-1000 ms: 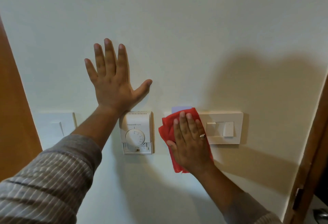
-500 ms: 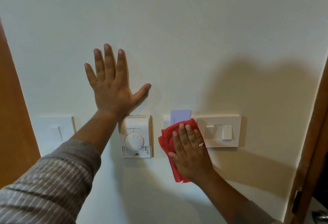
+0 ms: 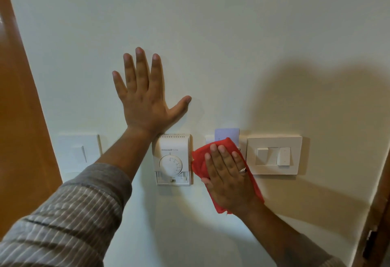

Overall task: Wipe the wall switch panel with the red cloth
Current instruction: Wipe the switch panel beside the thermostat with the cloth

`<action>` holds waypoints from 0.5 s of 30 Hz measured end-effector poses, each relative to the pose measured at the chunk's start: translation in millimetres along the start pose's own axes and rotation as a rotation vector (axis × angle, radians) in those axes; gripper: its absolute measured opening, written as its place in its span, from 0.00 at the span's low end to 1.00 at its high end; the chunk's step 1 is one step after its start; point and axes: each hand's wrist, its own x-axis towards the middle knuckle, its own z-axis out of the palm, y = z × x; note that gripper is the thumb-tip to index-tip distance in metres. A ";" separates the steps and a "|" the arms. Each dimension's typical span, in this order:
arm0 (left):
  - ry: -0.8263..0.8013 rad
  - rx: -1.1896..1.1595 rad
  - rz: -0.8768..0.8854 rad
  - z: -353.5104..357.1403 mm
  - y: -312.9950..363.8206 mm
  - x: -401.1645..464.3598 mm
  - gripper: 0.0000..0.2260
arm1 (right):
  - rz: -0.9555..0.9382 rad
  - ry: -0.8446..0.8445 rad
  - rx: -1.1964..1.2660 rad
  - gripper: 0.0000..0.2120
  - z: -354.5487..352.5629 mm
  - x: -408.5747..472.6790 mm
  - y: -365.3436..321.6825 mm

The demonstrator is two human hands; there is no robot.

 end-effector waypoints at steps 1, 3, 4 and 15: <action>0.004 0.003 0.000 1.1 -0.4 0.3 0.48 | 0.022 0.003 0.002 0.33 -0.2 3.1 -4.2; 0.004 0.004 -0.001 1.9 -1.3 0.1 0.48 | 0.002 -0.007 0.001 0.32 -2.2 2.0 -4.3; 0.004 0.002 0.000 1.7 -1.4 -0.1 0.48 | -0.044 -0.010 -0.002 0.32 -3.4 -1.3 0.5; -0.017 0.004 -0.007 -0.8 1.1 0.2 0.48 | -0.139 -0.002 -0.047 0.30 -1.6 0.9 9.9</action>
